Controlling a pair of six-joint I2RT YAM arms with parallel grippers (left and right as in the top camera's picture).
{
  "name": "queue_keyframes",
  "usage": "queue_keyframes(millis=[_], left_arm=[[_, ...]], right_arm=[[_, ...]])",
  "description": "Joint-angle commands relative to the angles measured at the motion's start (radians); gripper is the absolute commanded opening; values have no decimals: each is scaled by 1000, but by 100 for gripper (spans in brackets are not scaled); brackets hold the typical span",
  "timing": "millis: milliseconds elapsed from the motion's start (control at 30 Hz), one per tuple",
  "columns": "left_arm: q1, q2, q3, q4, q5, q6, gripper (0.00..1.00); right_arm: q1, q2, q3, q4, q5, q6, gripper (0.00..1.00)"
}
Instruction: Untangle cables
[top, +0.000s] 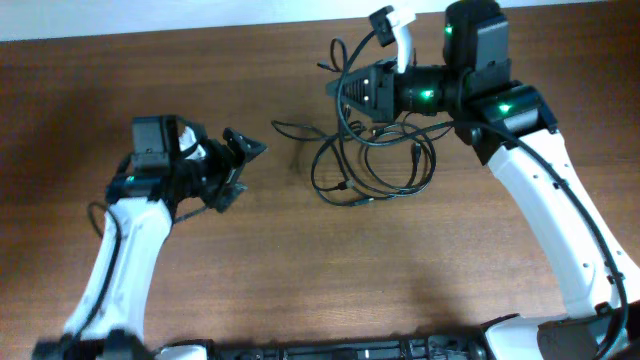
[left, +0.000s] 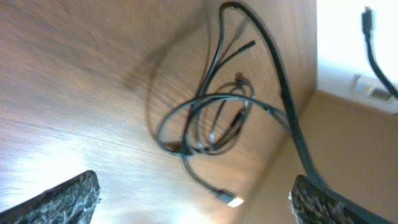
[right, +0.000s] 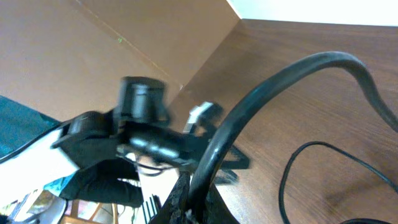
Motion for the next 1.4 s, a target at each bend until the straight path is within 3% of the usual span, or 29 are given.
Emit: queue_keyframes(millis=[0, 33, 100, 167, 200, 233, 267, 367, 400, 500, 600, 700, 800, 867, 967, 1033, 1133, 1167, 1233, 1367], left_arm=[[-69, 125, 7, 157, 220, -257, 99], [-93, 151, 7, 204, 219, -298, 99], [-135, 170, 7, 442, 203, -305, 100], [-158, 170, 7, 562, 198, -311, 32], [-172, 170, 7, 555, 196, -298, 6], [-177, 170, 7, 548, 198, -227, 0], [-157, 170, 7, 444, 199, -24, 0], [37, 170, 7, 179, 172, 288, 0], [165, 170, 7, 109, 158, 336, 0], [402, 170, 7, 88, 153, 382, 0], [487, 170, 7, 62, 78, 406, 0], [448, 170, 7, 32, 64, 406, 0], [350, 170, 7, 24, 64, 406, 0], [241, 170, 7, 36, 63, 407, 0], [85, 170, 7, 99, 50, 502, 0], [-56, 170, 7, 109, -163, 504, 3], [-162, 170, 7, 109, -260, 504, 23], [-182, 170, 7, 108, -275, 504, 38], [-195, 170, 7, 108, -277, 504, 99], [-195, 170, 7, 108, -277, 504, 99]], right_arm=[[56, -9, 21, -3, 90, -15, 4], [85, -6, 21, -3, 116, -15, 4], [127, -3, 21, -19, 195, -15, 4], [137, 1, 21, -25, 216, -15, 4], [134, 1, 21, -25, 270, -15, 4], [111, -1, 21, -26, 344, -14, 4], [39, -6, 23, -28, 399, -14, 4], [-277, -27, 23, -83, 449, -10, 4], [-428, -26, 23, -138, 521, 2, 4], [-729, -26, 23, -181, 605, 29, 4], [-915, -26, 23, -173, 588, 91, 4], [-936, -26, 23, -37, 586, 35, 4], [-935, -21, 23, 183, 661, -207, 4], [-937, 10, 23, 190, 807, -288, 4], [-937, 86, 23, 111, 841, -408, 4], [-937, 160, 23, 91, 942, -456, 4], [-939, 226, 22, 57, 1072, -467, 4], [-944, 251, 21, 40, 1075, -494, 4], [-982, 319, 21, 16, 1078, -502, 4], [-1051, 406, 20, -6, 975, -500, 11]])
